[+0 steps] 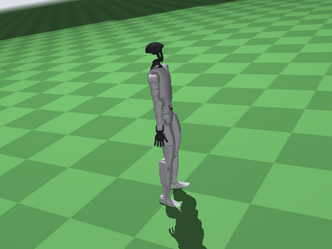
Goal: In place motions
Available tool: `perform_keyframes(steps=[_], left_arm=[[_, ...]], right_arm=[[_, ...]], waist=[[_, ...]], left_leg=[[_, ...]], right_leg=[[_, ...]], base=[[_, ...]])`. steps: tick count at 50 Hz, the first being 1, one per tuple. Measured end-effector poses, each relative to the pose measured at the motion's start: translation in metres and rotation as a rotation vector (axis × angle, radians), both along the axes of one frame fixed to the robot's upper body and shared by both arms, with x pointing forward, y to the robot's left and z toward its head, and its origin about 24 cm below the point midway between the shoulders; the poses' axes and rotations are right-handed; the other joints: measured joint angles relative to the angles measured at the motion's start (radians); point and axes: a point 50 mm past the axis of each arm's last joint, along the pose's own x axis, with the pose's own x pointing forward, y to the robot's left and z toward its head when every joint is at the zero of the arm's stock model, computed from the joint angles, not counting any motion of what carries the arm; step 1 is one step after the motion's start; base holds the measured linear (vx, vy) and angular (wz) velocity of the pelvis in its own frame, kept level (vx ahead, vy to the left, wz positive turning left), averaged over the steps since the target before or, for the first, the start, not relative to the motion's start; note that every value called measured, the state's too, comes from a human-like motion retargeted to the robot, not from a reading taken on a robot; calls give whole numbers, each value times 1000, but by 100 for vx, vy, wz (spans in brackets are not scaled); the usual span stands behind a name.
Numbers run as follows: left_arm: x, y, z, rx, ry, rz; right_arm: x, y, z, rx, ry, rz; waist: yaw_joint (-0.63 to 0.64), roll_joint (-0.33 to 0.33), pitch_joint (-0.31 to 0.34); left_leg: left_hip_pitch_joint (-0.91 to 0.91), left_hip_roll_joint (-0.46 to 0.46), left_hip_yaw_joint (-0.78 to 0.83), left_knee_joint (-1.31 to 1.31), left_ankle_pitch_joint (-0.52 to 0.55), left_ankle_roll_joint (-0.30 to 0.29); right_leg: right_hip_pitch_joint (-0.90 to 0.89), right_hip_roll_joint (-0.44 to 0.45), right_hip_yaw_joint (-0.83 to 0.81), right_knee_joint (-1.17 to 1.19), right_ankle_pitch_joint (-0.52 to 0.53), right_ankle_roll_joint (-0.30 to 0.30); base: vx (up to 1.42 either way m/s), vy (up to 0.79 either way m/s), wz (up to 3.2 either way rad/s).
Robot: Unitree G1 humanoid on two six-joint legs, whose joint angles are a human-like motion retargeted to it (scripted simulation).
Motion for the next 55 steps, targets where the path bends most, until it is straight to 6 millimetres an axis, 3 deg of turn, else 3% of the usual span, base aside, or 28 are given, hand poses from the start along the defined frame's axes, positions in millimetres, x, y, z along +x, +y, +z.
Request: perform_keyframes(steps=[5,10,16,21,37,42,48,55], left_arm=[[2,-7,-1,-38,6,-58],[21,-7,-3,-68,-33,-144],[42,-6,-3,-110,-95,-170],[47,-1,-2,-104,-125,-106],[6,16,1,2,-45,11],[-5,15,2,18,-27,21],[-13,14,3,39,-17,31],[-4,13,1,58,-47,68]], right_arm=[[2,-7,2,-32,-2,-50],[-6,-12,4,-53,29,-100],[-24,-9,5,-26,87,-142],[-31,-6,6,7,107,-166],[-6,-10,3,4,9,-118],[-8,-14,4,-11,-2,-124],[-16,-16,5,-20,7,-123],[-14,-11,3,-15,-26,-107]], waist=[[-87,54,-18],[-136,85,-10],[-132,84,-16],[-115,71,-10],[-12,10,41],[66,-12,41],[176,-34,41],[356,-63,60]], left_leg=[[4,27,37,-3,-17,1],[18,37,59,-6,-28,2],[18,34,62,-7,-30,3],[10,24,42,-6,-23,5],[-78,-42,-163,36,41,4],[-130,-85,-271,56,74,-15],[-189,-147,-411,60,124,-66],[-261,-202,-509,32,174,-175]], right_leg=[[-29,27,29,2,6,0],[-35,42,52,5,7,-1],[-35,41,55,3,6,0],[-24,32,37,-1,3,3],[92,-29,-166,-11,-50,45],[141,-58,-270,9,-83,80],[210,-69,-437,20,-105,116],[257,-42,-622,26,-119,152]], base=[[2,-6,-54],[0,1,-30],[0,0,0],[0,3,21],[-4,10,81],[-5,27,146],[-16,34,196],[-40,25,211]])
